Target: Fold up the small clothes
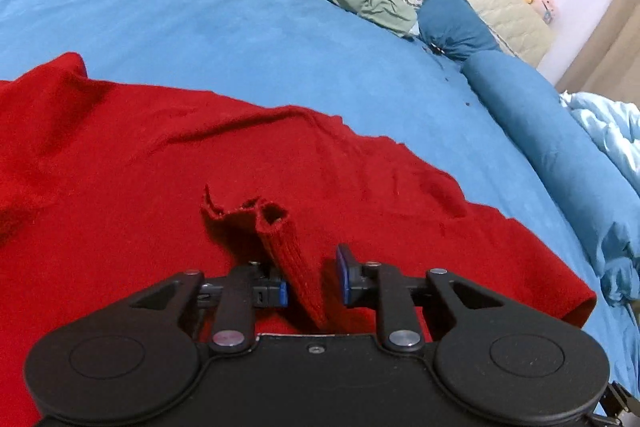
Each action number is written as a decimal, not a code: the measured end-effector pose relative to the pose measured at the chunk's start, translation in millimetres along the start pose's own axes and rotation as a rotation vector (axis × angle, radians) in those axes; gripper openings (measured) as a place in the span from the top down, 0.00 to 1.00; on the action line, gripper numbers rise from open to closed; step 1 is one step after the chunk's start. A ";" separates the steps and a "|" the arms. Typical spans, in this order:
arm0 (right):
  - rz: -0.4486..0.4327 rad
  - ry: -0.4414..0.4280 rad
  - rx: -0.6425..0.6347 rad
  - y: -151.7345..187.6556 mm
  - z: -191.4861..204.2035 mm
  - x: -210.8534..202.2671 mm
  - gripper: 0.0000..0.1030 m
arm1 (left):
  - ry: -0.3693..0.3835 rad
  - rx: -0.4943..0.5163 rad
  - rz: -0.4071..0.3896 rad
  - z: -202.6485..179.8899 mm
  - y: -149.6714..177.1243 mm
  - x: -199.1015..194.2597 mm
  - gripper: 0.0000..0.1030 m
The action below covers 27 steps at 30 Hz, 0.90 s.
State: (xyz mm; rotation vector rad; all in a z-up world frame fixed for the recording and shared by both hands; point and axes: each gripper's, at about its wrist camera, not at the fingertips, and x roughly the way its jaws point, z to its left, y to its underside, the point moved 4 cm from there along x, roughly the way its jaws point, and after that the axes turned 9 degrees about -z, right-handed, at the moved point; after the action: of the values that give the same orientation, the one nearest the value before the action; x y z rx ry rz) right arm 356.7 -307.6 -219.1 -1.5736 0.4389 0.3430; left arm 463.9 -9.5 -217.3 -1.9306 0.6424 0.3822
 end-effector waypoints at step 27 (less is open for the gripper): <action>0.142 0.077 -0.157 -18.1 -36.2 34.1 0.03 | -0.223 0.165 -0.026 93.2 -22.4 -71.2 0.76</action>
State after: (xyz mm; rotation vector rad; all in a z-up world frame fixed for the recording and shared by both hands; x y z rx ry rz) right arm 393.5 -345.7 -217.5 -1.7172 0.5967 0.4356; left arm 421.3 101.1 -203.4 -1.7084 0.4869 0.5039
